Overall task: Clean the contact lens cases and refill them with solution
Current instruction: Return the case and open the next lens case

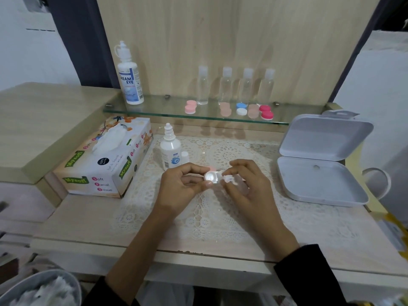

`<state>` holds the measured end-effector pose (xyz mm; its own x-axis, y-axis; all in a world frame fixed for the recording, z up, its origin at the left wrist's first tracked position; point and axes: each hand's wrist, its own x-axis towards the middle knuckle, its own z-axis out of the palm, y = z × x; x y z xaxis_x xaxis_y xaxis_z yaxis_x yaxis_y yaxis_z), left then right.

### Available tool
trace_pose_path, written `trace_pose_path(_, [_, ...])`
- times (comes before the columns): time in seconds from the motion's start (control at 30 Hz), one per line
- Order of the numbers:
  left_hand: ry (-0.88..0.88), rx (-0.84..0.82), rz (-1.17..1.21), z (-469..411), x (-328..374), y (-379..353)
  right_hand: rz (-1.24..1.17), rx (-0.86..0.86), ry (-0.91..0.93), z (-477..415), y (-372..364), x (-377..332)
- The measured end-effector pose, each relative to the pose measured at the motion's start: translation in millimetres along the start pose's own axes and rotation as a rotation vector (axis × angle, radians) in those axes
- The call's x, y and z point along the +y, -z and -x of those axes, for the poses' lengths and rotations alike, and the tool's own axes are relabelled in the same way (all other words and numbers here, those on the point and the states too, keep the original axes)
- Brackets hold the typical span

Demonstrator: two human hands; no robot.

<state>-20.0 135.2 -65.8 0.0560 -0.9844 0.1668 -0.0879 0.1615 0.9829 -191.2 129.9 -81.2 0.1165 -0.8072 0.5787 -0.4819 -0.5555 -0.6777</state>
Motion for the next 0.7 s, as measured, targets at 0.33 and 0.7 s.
trace_pose_path(0.33, [0.014, -0.064, -0.032, -1, -4, 2, 0.174, -0.020, 0.057, 0, 0, 5])
trace_pose_path(0.7, [-0.031, -0.054, -0.002, -1, -5, 1, -0.816, -0.014, -0.358, -3, 2, -5])
